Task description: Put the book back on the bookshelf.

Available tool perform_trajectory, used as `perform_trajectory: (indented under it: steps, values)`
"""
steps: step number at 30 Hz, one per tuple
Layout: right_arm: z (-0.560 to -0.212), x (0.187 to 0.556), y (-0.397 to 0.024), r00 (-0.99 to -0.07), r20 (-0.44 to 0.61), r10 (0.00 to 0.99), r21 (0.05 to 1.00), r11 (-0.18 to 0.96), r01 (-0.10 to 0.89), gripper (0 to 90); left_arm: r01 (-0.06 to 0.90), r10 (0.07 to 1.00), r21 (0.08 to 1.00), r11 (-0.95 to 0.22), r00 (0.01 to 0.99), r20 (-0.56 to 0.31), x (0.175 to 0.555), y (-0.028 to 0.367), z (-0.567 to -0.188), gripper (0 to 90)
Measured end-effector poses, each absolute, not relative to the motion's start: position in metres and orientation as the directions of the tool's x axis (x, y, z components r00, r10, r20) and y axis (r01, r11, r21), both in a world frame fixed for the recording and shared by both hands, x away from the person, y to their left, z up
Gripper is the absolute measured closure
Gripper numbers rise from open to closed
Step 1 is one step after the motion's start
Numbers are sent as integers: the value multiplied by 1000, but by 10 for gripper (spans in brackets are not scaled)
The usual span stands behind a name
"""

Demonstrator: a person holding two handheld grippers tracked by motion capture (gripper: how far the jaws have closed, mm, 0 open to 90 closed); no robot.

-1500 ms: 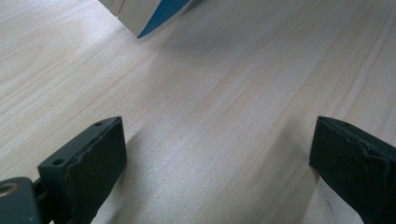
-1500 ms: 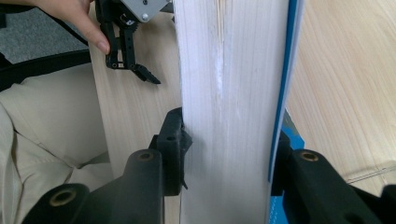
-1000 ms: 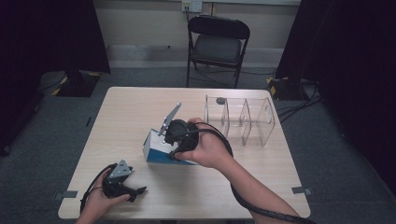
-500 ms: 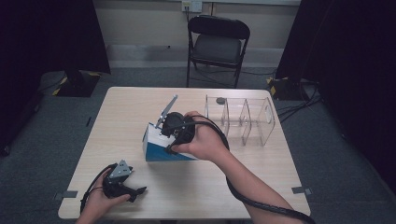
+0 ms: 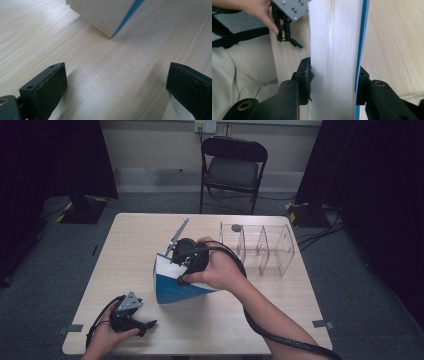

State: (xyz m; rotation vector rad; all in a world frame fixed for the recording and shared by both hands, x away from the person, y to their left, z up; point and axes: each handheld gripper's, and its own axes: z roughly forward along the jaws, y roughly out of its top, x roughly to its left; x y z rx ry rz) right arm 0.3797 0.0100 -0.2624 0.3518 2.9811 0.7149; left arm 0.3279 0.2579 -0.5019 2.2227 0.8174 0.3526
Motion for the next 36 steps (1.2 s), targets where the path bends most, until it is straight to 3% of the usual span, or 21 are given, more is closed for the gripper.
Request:
perform_trajectory:
  steps: [36]
  values:
    - [-263,396,25,-973,-90,212,505,852,139,547,454,653,720,-525,757,-1,327,258,-502,27]
